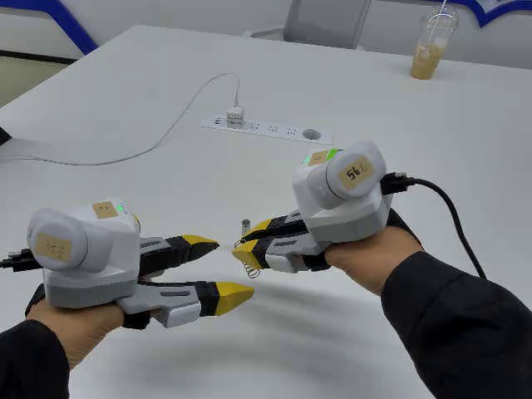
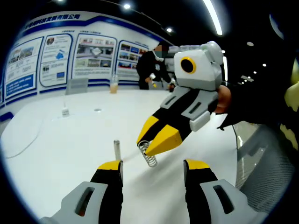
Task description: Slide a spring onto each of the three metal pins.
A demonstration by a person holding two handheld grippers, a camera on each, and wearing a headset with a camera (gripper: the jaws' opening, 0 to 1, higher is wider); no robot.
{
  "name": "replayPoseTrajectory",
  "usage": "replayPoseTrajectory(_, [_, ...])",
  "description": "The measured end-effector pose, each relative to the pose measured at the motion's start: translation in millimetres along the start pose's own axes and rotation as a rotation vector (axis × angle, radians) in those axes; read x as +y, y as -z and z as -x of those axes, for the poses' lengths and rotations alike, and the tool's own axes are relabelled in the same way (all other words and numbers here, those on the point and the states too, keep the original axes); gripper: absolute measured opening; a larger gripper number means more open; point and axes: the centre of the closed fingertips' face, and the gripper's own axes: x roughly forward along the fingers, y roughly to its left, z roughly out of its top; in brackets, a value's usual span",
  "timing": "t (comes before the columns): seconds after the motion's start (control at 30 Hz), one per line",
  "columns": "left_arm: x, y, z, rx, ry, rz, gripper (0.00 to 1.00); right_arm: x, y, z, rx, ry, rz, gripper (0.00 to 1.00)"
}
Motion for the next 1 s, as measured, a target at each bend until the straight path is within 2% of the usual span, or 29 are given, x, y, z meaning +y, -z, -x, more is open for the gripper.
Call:
replayPoseTrajectory(0.43, [-5.6,-5.1,-0.7,-0.023,0.029,0.001,0.40,21.2,-16.6,8.4,-0.073,-0.031,-0.035,0.12])
replayPoseTrajectory(1.0, [-13.1,-10.0,0.0,-0.050,0.067,-0.039,0.15,24.2,-16.5,14.4,-0.093,-0.032,-0.058,0.12])
